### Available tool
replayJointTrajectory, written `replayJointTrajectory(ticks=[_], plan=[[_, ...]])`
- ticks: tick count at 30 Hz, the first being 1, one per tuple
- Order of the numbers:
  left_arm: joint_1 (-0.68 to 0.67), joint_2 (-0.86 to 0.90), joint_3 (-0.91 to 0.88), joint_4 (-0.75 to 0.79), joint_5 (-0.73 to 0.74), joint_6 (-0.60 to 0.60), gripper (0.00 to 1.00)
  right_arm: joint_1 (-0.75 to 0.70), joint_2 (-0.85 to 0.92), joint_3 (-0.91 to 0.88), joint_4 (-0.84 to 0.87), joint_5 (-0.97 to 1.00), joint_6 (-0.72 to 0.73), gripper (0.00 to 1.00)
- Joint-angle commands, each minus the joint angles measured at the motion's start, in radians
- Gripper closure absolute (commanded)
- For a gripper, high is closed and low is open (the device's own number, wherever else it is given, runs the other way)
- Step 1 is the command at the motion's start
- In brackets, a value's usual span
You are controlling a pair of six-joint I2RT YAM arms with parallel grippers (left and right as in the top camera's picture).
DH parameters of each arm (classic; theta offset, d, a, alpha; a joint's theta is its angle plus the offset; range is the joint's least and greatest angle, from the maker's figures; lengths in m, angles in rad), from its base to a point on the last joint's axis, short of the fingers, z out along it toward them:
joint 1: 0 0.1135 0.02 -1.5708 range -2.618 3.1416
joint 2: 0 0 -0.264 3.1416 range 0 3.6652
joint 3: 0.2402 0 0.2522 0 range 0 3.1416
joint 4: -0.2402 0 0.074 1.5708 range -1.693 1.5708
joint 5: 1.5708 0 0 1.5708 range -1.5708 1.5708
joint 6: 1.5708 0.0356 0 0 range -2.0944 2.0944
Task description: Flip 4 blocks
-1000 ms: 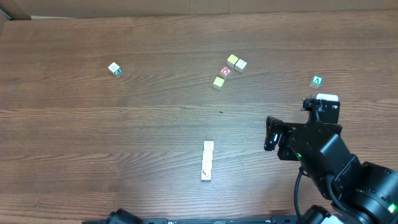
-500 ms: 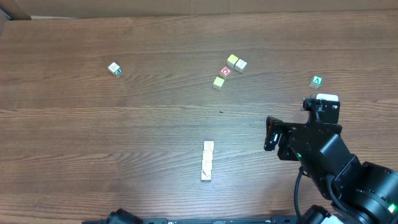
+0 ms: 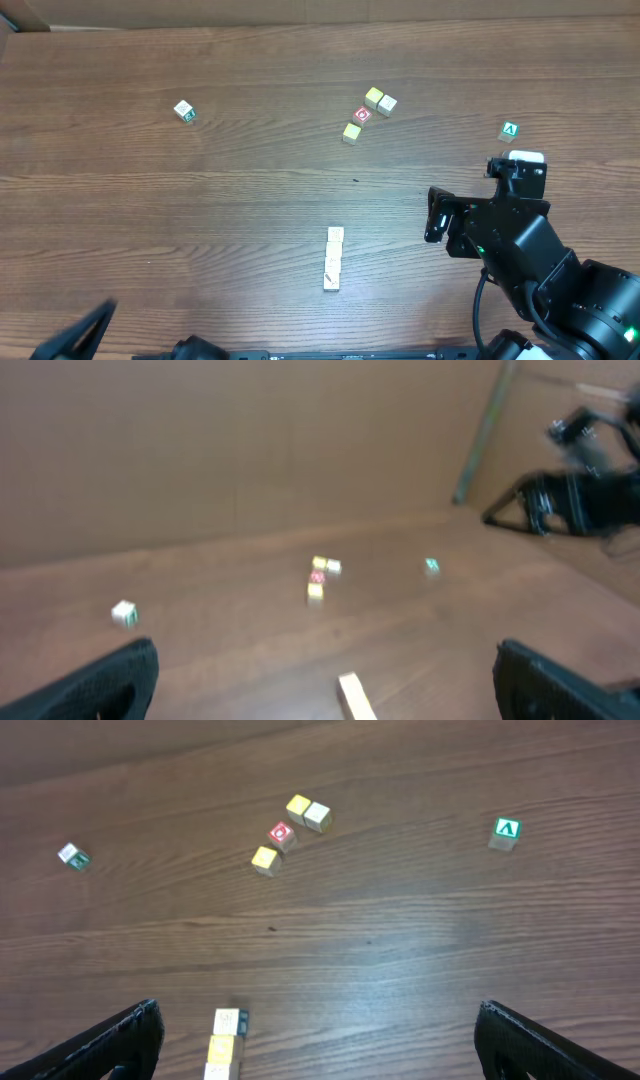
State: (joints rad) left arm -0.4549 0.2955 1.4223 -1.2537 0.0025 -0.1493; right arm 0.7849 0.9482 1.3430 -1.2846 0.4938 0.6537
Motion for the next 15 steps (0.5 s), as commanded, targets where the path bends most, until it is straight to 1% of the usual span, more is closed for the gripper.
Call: replayJointTrajectory(ticks=[1,6,9,12,13,15], plan=[[0.095,-0.006,-0.177,0.152,0.019,0.019,0.0,-0.006,-0.003,0.02,0.003,-0.001,-0.007,0.0],[0.279,-0.023,-0.401,0.419,0.194,0.019,0.0,-0.006,-0.003,0.02,0.003,-0.001,-0.007,0.0],[0.374,-0.066,-0.553,0.592,0.283,0.018,0.0,-0.006,-0.003,0.019,0.003,-0.001,-0.007,0.0],[0.431,-0.15,-0.721,0.766,0.299,0.015,0.0,-0.006,-0.003,0.02,0.003,-0.001,-0.007,0.0],[0.454,-0.217,-0.825,0.866,0.298,0.015,0.0,-0.006,-0.003,0.019,0.003,-0.001,-0.007,0.0],[0.473,-0.28,-0.91,0.935,0.286,0.015,0.0,-0.006,-0.003,0.02,0.003,-0.001,-0.007,0.0]])
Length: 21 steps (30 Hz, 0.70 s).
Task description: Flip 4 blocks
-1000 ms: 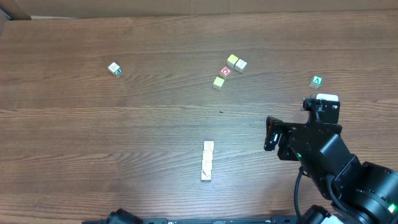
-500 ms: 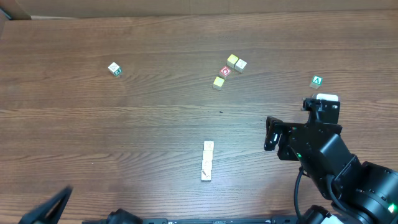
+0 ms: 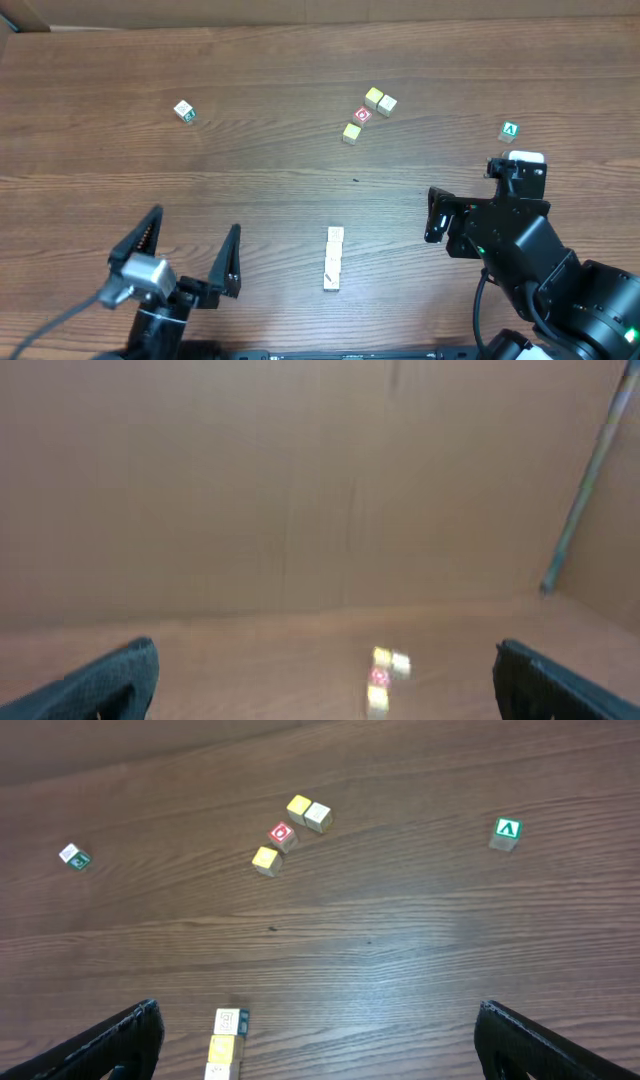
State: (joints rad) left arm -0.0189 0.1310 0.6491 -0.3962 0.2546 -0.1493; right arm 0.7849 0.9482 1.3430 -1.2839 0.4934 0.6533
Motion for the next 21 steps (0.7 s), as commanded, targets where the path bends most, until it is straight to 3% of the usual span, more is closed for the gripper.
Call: replayJointTrajectory(ticks=[1,7,12,17,21], plan=[[0.045,-0.128,-0.173,0.104,0.024,0.015,0.0,-0.006,-0.003,0.019,0.002,0.0,-0.006,0.0],[0.062,-0.128,-0.304,0.212,-0.092,0.015,0.0,-0.006,-0.003,0.02,0.002,-0.001,-0.006,0.0],[0.063,-0.128,-0.47,0.393,-0.236,0.015,0.0,-0.006,-0.003,0.019,0.002,-0.001,-0.006,0.0],[0.063,-0.128,-0.596,0.495,-0.272,0.019,0.0,-0.006,-0.003,0.019,0.002,0.0,-0.006,0.0],[0.064,-0.128,-0.645,0.493,-0.294,0.021,0.0,-0.006,-0.003,0.02,0.002,-0.001,-0.006,0.0]])
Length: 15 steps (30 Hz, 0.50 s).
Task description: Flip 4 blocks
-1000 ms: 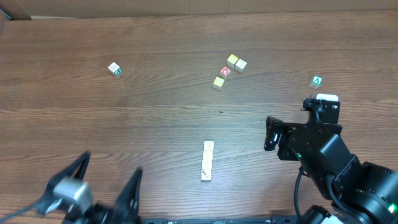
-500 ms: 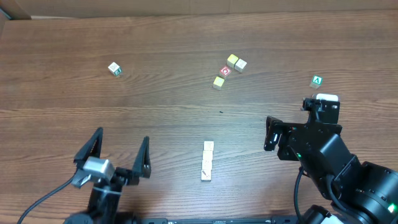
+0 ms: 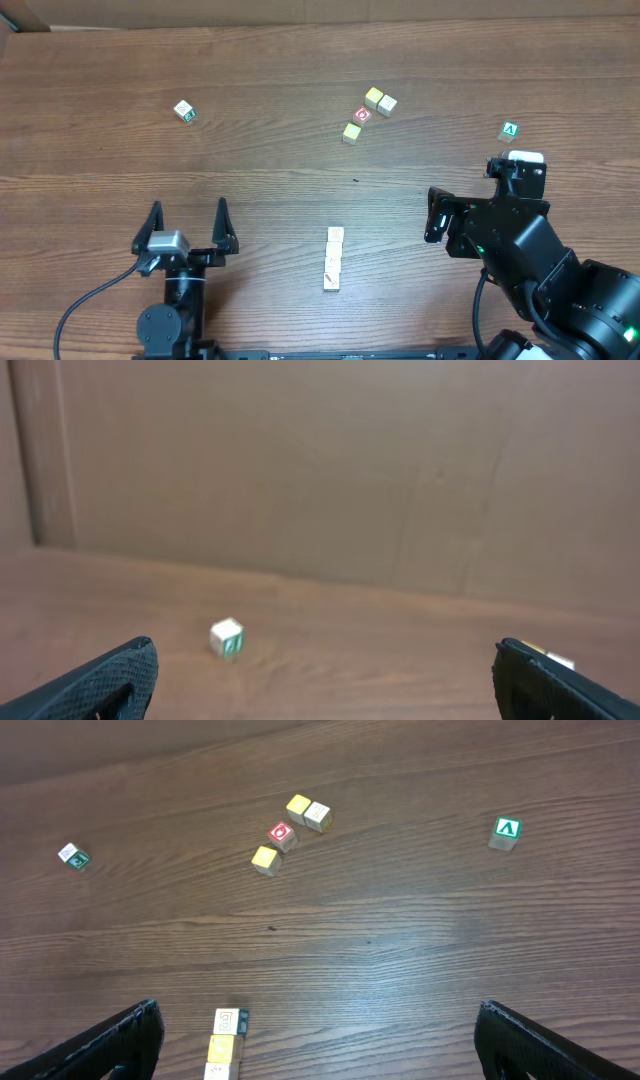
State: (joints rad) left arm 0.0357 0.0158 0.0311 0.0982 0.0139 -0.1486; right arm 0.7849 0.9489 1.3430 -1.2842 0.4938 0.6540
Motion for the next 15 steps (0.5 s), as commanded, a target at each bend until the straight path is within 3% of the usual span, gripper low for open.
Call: replayJointTrajectory(ticks=[1,7,15], plan=[[0.01,-0.013,-0.026,-0.019,-0.068,0.027,0.0,-0.006,-0.003,0.019,0.003,-0.001,-0.007,0.0],[0.01,-0.013,-0.026,-0.171,-0.095,0.082,0.0,-0.006,-0.003,0.019,0.002,-0.001,-0.008,0.0],[0.01,-0.013,-0.026,-0.172,-0.07,0.104,0.0,-0.006,-0.003,0.02,0.002,-0.001,-0.008,0.0]])
